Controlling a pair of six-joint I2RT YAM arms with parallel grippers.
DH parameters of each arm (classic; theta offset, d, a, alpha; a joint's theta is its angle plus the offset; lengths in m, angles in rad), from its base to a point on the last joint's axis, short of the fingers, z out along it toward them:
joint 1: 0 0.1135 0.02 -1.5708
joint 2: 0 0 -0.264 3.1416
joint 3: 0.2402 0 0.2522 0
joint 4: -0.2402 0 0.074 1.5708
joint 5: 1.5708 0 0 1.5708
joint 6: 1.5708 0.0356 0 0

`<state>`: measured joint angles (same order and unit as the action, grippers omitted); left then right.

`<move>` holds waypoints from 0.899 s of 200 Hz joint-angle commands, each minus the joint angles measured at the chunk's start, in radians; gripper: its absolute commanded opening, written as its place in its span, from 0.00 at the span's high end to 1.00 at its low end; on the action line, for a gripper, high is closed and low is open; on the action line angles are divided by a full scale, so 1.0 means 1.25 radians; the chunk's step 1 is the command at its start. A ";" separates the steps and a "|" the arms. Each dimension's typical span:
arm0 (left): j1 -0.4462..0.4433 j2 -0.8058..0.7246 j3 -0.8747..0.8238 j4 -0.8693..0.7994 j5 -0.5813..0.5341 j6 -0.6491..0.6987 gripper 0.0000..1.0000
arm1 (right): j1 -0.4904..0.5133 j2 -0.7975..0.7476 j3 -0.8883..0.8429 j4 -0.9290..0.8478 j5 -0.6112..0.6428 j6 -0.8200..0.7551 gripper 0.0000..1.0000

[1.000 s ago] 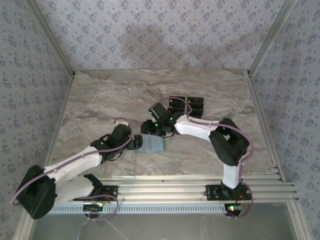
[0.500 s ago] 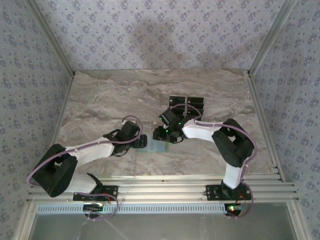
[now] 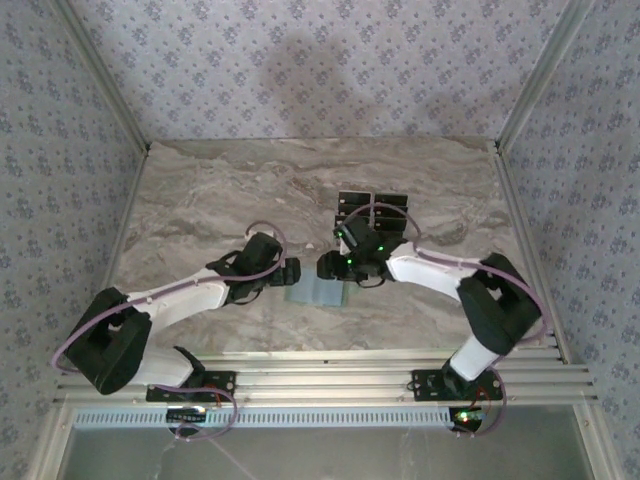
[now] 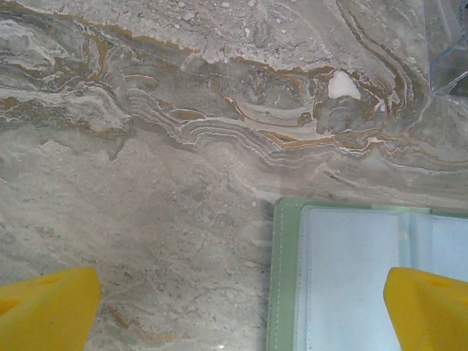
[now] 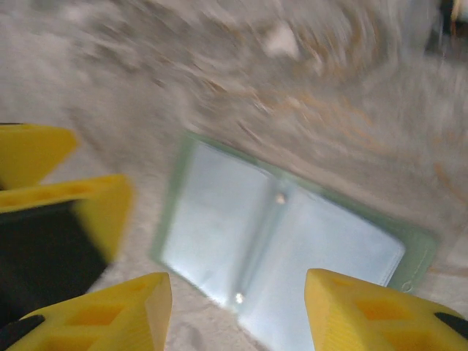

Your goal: Put the credit cards into the card holder

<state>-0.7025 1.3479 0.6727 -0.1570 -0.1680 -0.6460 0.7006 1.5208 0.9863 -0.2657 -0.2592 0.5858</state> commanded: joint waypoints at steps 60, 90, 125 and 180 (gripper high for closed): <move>0.040 -0.012 0.140 -0.114 0.003 0.036 0.00 | -0.165 -0.012 0.257 -0.339 0.017 -0.481 0.46; 0.100 -0.001 0.167 -0.114 0.053 0.051 0.00 | -0.156 0.118 0.358 -0.398 0.097 -0.620 0.47; 0.144 0.014 0.198 -0.130 0.086 0.069 0.00 | -0.127 0.259 0.452 -0.449 0.197 -0.712 0.48; 0.179 0.009 0.194 -0.136 0.112 0.072 0.00 | -0.106 0.362 0.524 -0.460 0.261 -0.760 0.52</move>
<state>-0.4961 1.3582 0.8970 -0.3004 -0.0589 -0.5743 0.5568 1.9484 1.5883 -0.7956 0.0036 -0.3004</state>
